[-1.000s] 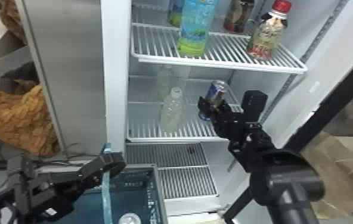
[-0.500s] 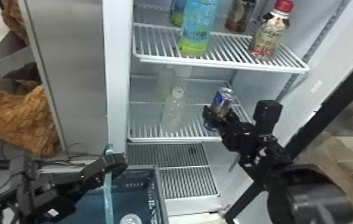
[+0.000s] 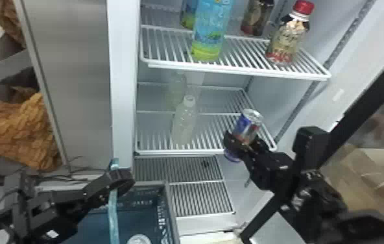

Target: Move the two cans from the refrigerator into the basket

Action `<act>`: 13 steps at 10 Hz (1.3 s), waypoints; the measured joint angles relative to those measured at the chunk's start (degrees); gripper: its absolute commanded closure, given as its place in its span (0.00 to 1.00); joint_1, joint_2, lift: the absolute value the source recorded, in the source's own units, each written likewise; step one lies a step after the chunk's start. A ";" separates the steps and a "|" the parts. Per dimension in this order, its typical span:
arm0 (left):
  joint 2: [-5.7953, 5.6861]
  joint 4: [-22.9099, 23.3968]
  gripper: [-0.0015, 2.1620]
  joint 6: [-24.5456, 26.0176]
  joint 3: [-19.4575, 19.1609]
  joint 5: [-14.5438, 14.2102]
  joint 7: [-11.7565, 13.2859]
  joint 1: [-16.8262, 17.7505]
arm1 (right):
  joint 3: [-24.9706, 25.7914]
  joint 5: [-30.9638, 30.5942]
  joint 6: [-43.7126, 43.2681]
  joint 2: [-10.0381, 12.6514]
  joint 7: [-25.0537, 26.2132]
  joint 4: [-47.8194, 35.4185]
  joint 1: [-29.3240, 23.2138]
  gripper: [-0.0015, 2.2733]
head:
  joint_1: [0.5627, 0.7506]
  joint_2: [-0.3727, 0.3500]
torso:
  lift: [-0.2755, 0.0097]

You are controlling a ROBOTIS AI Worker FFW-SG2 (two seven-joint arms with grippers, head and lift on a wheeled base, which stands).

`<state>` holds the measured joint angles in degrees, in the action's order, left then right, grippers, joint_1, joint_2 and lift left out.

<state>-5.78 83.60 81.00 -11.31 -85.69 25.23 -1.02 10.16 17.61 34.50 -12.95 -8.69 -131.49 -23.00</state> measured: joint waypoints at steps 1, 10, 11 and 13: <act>0.00 0.00 0.55 0.00 0.00 0.00 0.02 -0.12 | 1.11 0.42 2.02 0.12 0.00 -4.16 -3.25 0.56 | 0.70 0.11 | 0.20; 0.15 0.00 0.55 0.00 0.50 0.00 0.00 -0.10 | -9.18 12.94 6.01 0.68 -1.17 -10.61 -11.56 0.56 | 0.70 0.35 | 0.20; 0.15 0.00 0.55 0.01 0.56 0.00 0.00 -0.10 | -11.15 13.19 5.52 0.66 -1.32 -8.34 -10.40 0.56 | 0.70 0.38 | 0.20; 0.15 0.00 0.55 0.04 0.57 -0.05 0.00 -0.10 | -14.49 13.29 3.46 0.65 -1.56 -4.12 -8.17 0.49 | 0.70 0.42 | 0.20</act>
<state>-5.62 83.60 81.04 -10.74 -85.74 25.22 -1.12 -4.33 30.90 37.96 -12.30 -10.26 -135.61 -31.16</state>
